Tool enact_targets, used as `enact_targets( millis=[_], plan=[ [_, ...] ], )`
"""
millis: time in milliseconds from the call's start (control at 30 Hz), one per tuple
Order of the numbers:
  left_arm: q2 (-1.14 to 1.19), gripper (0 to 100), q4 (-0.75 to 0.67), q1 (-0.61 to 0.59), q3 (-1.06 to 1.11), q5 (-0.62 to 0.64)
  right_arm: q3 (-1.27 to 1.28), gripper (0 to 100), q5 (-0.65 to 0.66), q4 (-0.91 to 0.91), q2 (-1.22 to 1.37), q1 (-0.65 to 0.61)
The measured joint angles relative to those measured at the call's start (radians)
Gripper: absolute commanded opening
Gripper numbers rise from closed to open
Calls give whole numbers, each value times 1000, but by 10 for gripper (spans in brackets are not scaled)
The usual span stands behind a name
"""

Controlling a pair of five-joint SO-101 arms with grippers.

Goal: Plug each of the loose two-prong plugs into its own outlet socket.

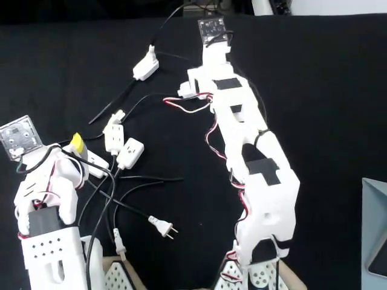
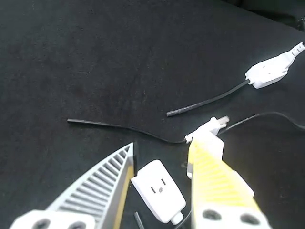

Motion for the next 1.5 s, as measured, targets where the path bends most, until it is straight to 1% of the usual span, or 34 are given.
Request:
enact_targets(
  millis=[100, 200, 367, 567, 700, 867, 1033, 1167, 1233, 1333, 1500],
  plan=[
    [0, 190, 0, 0, 2, 0, 0, 177, 0, 40, -12, -3],
    [0, 189, 0, 0, 2, 0, 0, 177, -3, 123, -75, -28],
    [0, 191, 0, -2, 2, 0, 0, 177, -3, 377, -252, -87],
    [0, 188, -23, -89, 2, 0, 3, 177, -2, 749, -422, -183],
    [0, 188, -28, -106, 2, 0, 115, 177, -2, 868, -534, -276],
    [0, 189, -28, -109, 2, 0, 420, 177, -2, 872, -720, -422],
    [0, 190, -28, -109, 2, 0, 766, 179, -2, 764, -916, -577],
    [0, 190, -28, -109, 2, 0, 973, 180, -12, 667, -973, -657],
    [0, 190, -28, -109, 2, 0, 1022, 180, -32, 621, -973, -681],
    [0, 190, -28, -109, 2, 0, 1028, 178, -49, 571, -945, -723],
    [0, 189, -28, -109, 2, 0, 1028, 178, -80, 482, -832, -787]
  ],
)
